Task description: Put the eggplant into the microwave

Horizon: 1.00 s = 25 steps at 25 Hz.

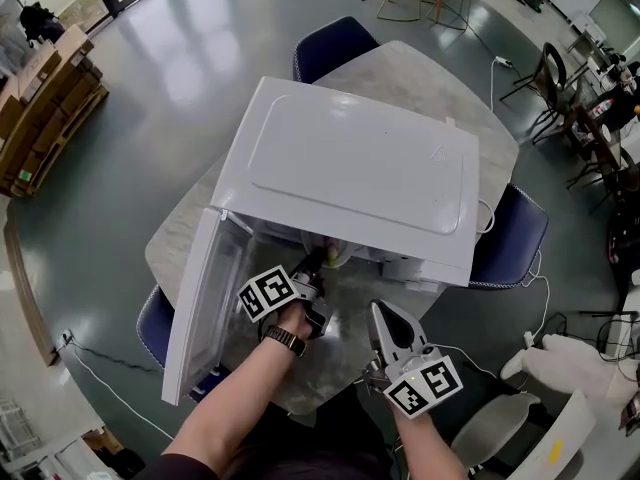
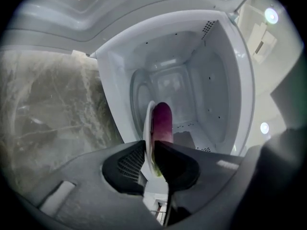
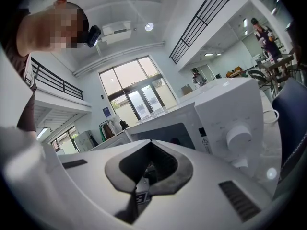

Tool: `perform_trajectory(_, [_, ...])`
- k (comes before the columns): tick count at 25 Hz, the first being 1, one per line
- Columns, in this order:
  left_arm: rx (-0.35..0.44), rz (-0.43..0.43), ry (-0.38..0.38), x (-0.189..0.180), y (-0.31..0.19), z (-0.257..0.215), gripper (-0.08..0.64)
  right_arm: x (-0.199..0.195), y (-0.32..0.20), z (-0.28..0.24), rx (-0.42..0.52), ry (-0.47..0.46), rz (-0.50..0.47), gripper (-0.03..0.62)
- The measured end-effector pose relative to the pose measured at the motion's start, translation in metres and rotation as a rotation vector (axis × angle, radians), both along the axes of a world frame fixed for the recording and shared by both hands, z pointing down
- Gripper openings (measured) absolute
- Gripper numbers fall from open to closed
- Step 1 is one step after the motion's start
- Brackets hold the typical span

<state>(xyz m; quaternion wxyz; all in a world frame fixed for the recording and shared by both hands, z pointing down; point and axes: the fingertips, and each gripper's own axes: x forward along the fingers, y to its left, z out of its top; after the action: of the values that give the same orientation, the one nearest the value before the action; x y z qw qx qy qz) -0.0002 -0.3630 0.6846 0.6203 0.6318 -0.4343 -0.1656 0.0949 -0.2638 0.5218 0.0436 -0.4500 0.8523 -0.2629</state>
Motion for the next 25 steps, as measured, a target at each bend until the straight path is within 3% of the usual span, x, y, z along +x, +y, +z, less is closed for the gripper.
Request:
perform_trajectory(5, [0.069,0.021,-0.087,-0.006,-0.004,-0.002,0.031,0.001,0.001,0.003,-0.012,-0.007,0.004,0.002])
perform_trajectory(8, [0.101,0.022,-0.116,-0.009,-0.005,-0.002,0.12,0.0,0.005,0.003,-0.016,-0.02,0.001,0.002])
perform_trajectory(13, [0.146,0.026,-0.178,-0.015,0.002,-0.01,0.13,-0.004,0.01,0.003,-0.019,-0.017,-0.003,0.002])
perform_trajectory(25, [0.276,0.141,-0.581,0.016,0.063,-0.039,0.129,-0.003,0.003,0.003,-0.005,0.025,0.033,0.002])
